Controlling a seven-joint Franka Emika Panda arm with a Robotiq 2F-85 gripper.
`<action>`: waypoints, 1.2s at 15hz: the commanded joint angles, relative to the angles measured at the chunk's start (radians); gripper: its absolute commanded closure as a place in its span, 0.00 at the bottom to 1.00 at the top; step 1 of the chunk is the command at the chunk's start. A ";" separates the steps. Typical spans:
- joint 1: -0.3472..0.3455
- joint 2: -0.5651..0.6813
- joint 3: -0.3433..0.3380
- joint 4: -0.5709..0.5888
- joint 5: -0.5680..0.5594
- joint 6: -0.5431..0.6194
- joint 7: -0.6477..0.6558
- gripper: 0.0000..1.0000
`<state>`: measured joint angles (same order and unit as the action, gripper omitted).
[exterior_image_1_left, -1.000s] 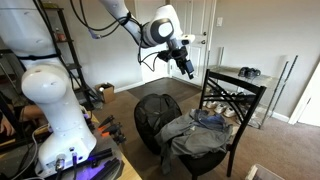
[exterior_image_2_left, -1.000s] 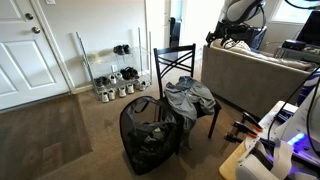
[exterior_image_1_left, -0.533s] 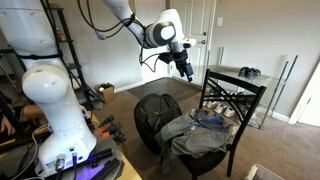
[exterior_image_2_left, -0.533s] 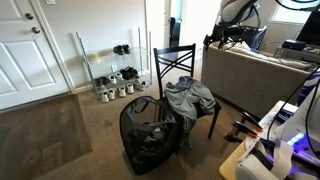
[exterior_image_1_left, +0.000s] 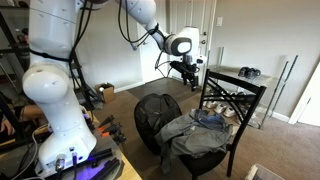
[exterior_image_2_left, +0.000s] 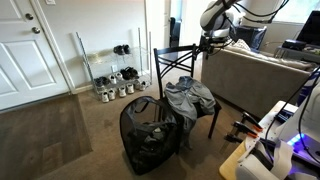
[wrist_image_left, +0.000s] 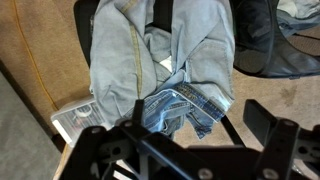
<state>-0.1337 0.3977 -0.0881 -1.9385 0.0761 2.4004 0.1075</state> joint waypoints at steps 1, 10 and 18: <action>-0.037 0.150 0.024 0.193 0.062 -0.109 -0.079 0.00; -0.016 0.471 -0.008 0.557 -0.008 -0.178 -0.031 0.00; -0.024 0.558 -0.003 0.653 0.005 -0.203 -0.031 0.00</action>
<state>-0.1531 0.9522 -0.0958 -1.2917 0.0862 2.2008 0.0751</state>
